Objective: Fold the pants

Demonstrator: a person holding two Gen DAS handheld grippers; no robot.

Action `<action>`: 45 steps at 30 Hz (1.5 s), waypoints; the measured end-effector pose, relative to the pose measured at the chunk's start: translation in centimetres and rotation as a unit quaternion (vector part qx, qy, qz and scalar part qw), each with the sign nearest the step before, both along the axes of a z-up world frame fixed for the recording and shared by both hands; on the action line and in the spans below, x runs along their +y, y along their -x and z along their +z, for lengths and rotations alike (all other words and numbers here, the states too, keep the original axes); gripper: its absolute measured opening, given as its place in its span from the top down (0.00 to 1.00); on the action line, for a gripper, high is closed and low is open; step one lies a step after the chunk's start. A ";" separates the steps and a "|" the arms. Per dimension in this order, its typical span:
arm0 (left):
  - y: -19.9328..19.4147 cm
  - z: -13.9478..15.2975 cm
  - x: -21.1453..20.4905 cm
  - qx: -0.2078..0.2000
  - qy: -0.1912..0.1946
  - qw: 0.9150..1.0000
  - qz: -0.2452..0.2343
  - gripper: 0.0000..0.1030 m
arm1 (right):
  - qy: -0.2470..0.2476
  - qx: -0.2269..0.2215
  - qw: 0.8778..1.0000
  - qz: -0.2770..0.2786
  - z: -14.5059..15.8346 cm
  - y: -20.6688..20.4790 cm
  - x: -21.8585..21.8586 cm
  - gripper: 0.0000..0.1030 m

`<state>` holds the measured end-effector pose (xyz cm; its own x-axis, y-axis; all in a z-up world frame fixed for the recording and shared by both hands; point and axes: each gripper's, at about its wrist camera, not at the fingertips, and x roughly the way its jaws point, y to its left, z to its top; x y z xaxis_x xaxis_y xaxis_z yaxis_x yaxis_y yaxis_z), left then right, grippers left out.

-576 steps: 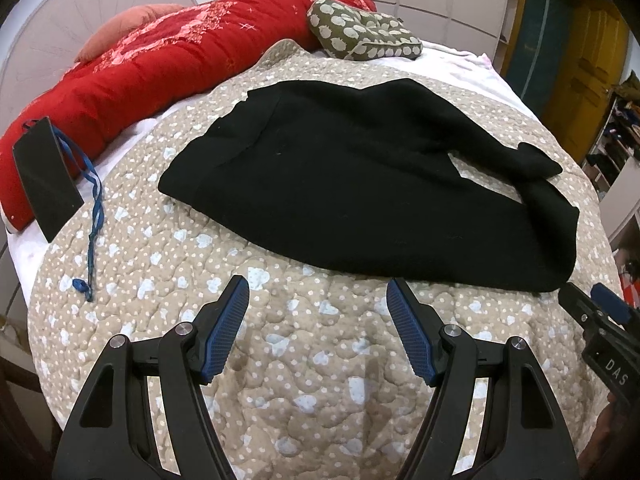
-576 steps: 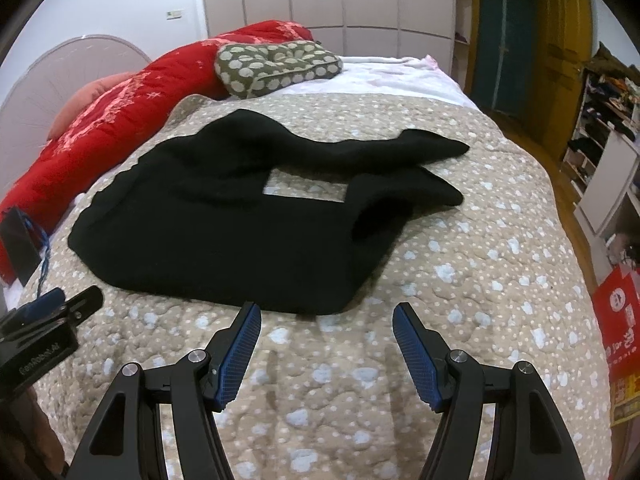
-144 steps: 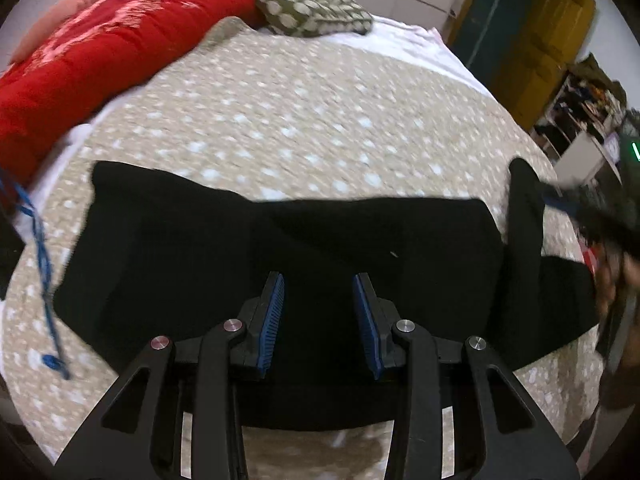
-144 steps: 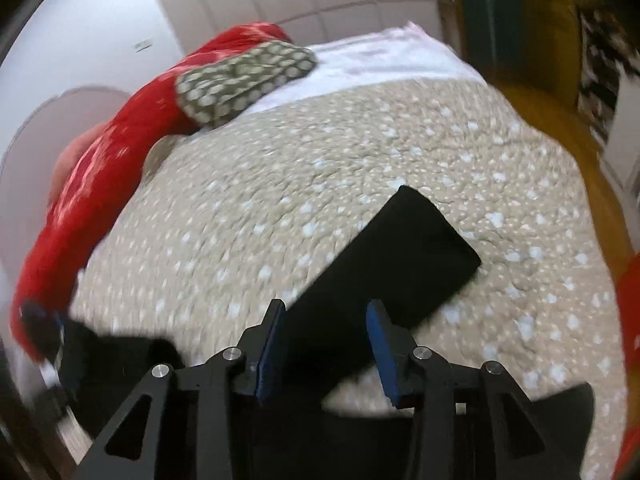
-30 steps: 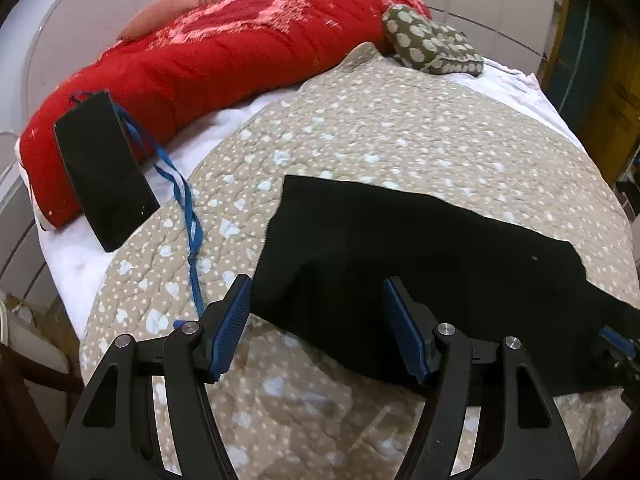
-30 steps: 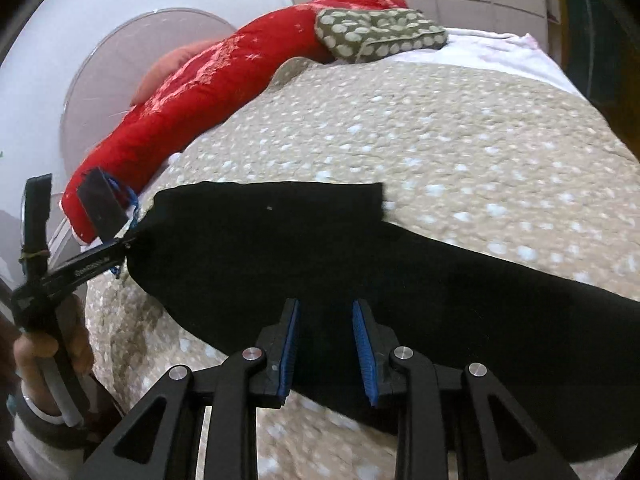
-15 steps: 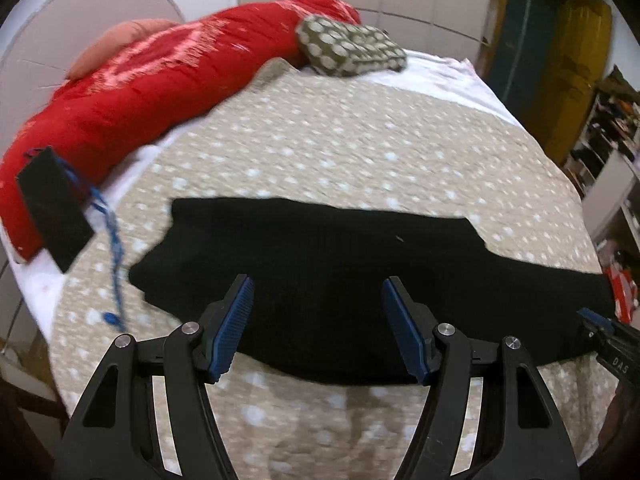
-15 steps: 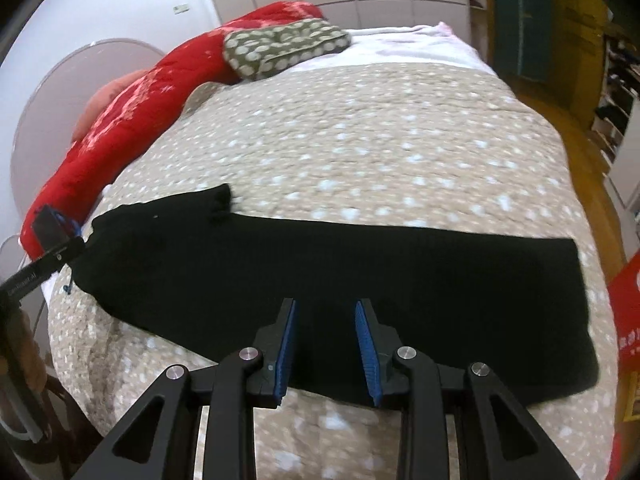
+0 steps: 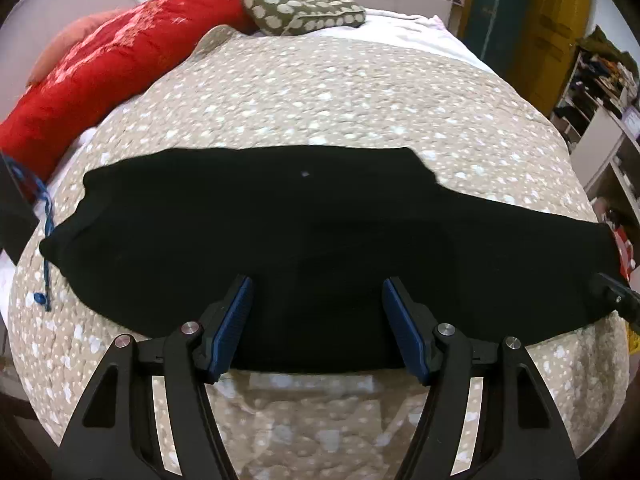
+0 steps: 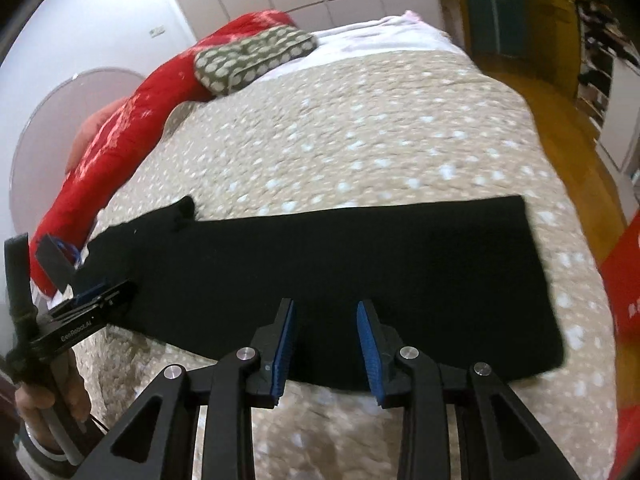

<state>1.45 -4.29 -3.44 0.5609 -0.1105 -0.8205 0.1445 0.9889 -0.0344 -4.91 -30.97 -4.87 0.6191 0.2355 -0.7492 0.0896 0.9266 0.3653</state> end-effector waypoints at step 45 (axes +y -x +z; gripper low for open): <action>-2.4 0.1 -19.6 0.072 0.049 0.966 -0.243 0.32 | -0.029 0.025 0.996 -0.080 -2.0 6.1 -8.6 0.58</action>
